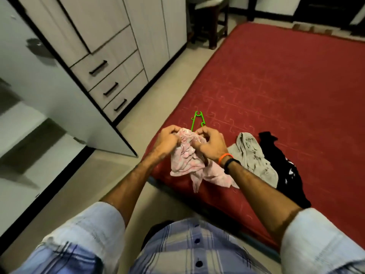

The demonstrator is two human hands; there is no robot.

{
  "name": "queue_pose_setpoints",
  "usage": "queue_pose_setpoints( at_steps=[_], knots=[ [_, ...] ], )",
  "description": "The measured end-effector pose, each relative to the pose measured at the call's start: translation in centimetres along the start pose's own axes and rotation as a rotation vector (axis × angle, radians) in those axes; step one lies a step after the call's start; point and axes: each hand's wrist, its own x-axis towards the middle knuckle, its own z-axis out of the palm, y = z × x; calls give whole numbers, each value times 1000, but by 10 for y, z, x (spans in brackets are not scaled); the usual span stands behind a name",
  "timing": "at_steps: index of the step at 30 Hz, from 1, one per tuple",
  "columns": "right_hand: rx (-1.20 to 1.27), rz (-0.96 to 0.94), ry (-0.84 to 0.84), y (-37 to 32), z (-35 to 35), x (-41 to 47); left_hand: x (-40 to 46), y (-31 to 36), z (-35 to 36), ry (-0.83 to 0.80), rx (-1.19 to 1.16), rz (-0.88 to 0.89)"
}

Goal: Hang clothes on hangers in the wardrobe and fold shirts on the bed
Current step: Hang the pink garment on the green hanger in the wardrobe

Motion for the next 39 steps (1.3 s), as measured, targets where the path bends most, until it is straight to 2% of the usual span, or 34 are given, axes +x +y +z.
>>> queue_pose_setpoints(
  at_steps=[4,8,12,15,20,23,28,32,36,39],
  knots=[
    [-33,-125,-131,-46,48,13,-20,-14,-68,13,-77,-14],
    [-41,-166,-213,-90,105,27,-38,-40,-138,-3,-59,54],
    [19,-185,-358,-130,158,41,-48,-72,-195,43,-67,17],
    [40,-224,-501,-157,198,52,-53,-95,-232,161,-51,-31],
    [127,-214,-699,-196,254,66,-63,-118,-282,464,89,-108],
    [162,-268,-813,-220,278,71,-74,-119,-303,649,188,-124],
    [161,-388,-948,-249,301,84,-84,-117,-325,866,394,-192],
    [138,-443,-1008,-265,317,85,-92,-113,-339,893,345,-183],
    [147,-506,-936,-276,333,85,-104,-117,-346,946,355,-213],
    [112,-549,-944,-282,336,84,-115,-119,-346,949,383,-233]
  ],
)
